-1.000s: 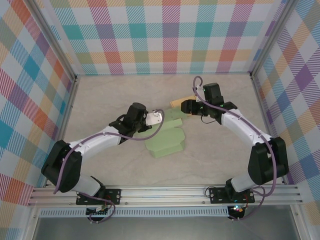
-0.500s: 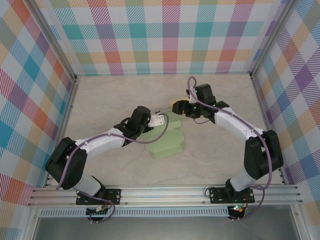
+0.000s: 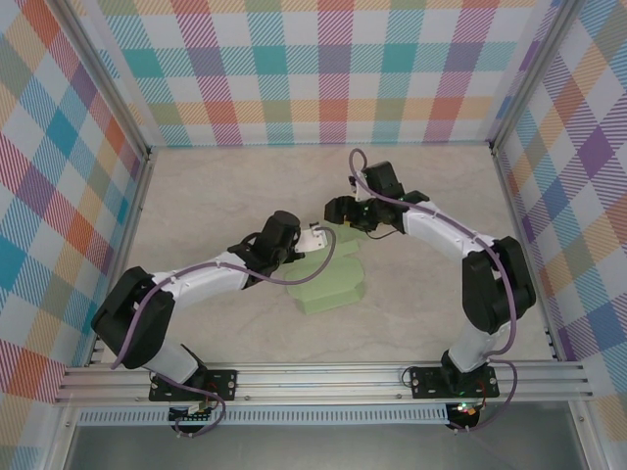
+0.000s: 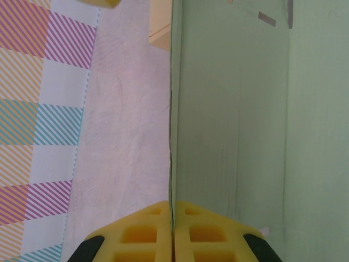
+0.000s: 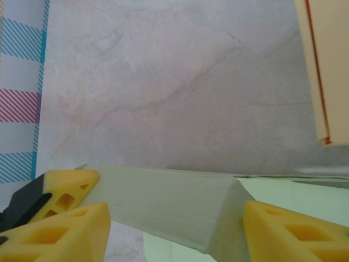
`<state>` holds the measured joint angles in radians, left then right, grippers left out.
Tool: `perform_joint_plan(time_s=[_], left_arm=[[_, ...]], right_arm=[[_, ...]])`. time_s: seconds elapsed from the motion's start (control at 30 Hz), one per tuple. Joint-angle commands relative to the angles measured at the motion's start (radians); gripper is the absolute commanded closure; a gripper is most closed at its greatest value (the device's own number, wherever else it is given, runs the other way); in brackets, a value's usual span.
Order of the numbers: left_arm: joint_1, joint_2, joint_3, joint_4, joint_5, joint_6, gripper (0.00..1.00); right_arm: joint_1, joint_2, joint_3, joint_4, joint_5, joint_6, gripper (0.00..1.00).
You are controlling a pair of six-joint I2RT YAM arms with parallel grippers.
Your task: Fold the paper box
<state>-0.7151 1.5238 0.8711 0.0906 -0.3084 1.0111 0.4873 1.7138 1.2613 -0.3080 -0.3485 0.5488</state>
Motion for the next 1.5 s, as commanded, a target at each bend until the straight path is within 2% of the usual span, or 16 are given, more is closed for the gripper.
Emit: perform_joint_plan(time_s=[0.0, 0.17, 0.23, 0.3, 0.37, 0.43, 0.5, 0.7, 0.83, 0.93, 1.03, 1.47], left_arm=[[-0.025, 0.016, 0.007, 0.023, -0.003, -0.005, 0.94], [-0.045, 0.030, 0.017, 0.011, -0.003, -0.015, 0.95], [-0.049, 0.029, 0.014, 0.015, -0.008, -0.027, 0.95], [-0.049, 0.020, 0.011, 0.013, -0.002, -0.050, 0.95], [-0.050, 0.006, 0.003, 0.016, 0.000, -0.071, 0.97], [-0.049, -0.008, -0.002, 0.016, 0.000, -0.085, 1.00], [-0.049, -0.016, -0.005, 0.020, -0.009, -0.086, 1.00], [-0.049, -0.021, -0.013, 0.026, -0.022, -0.054, 1.00], [-0.049, -0.031, -0.023, 0.053, -0.022, -0.074, 1.00], [-0.049, -0.041, -0.028, 0.067, -0.026, -0.085, 1.00], [-0.050, -0.040, -0.027, 0.066, -0.024, -0.086, 1.00], [-0.048, -0.047, -0.030, 0.061, -0.023, -0.097, 1.00]], right_arm=[[0.013, 0.009, 0.012, 0.036, -0.044, 0.051, 0.44], [0.016, 0.014, -0.018, 0.058, -0.036, 0.069, 0.64], [0.016, 0.003, -0.034, 0.055, -0.025, 0.065, 0.77], [0.016, -0.025, -0.059, 0.049, -0.007, 0.059, 0.84], [0.014, -0.065, -0.084, 0.035, 0.019, 0.047, 0.81], [0.009, -0.122, -0.113, 0.002, 0.055, 0.034, 0.58], [-0.001, -0.188, -0.156, -0.011, 0.090, 0.025, 0.53], [-0.063, -0.378, -0.336, 0.001, 0.165, 0.024, 0.55], [-0.091, -0.404, -0.444, 0.043, 0.176, 0.028, 0.56], [-0.098, -0.369, -0.495, 0.096, 0.173, 0.035, 0.53], [-0.098, -0.317, -0.520, 0.189, 0.115, 0.042, 0.53], [-0.098, -0.082, -0.450, 0.339, 0.121, 0.051, 0.49]])
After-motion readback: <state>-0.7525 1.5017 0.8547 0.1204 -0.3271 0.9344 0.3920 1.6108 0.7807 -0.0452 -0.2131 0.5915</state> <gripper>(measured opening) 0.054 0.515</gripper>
